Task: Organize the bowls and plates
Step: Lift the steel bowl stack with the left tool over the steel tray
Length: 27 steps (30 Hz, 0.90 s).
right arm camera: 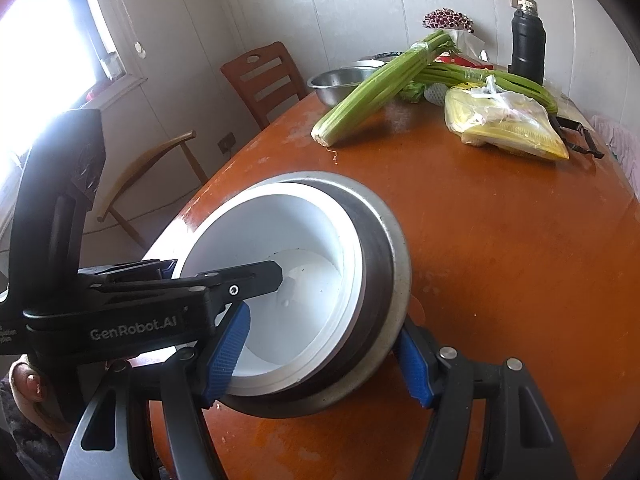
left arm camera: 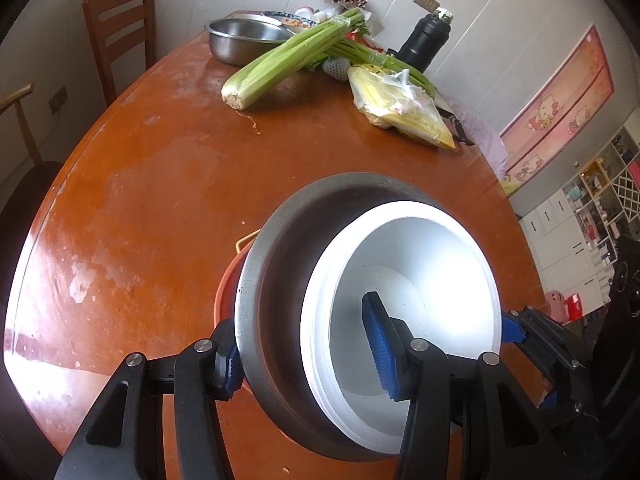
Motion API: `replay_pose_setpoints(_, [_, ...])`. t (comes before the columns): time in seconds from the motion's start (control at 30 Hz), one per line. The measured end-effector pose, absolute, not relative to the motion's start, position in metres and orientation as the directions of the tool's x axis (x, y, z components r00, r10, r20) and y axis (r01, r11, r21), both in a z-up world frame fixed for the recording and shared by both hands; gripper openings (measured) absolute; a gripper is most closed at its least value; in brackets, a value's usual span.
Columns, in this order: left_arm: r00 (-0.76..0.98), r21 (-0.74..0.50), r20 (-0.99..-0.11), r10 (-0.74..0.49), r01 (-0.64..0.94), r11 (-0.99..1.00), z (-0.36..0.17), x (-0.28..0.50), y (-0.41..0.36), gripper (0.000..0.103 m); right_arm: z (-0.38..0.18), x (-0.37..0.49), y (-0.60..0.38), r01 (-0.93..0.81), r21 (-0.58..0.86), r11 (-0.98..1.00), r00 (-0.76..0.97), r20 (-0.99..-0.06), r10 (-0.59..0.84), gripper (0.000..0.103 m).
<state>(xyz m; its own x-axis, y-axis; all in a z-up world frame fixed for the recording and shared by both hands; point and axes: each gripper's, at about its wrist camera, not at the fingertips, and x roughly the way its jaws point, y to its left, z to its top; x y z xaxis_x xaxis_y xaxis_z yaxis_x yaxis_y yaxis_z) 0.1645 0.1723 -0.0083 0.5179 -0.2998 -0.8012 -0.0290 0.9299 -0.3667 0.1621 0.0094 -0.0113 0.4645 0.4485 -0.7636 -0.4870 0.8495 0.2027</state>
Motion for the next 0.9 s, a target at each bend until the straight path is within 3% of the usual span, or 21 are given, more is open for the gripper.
replay_pose_setpoints(0.9, [0.509, -0.348, -0.814, -0.278, -0.047, 0.936, -0.0142, 0.1662, 0.175, 0.052, -0.0214, 0.1697, 0.0119, -0.492, 0.209, 0.845, 0.453, -0.768, 0.453, 0.069])
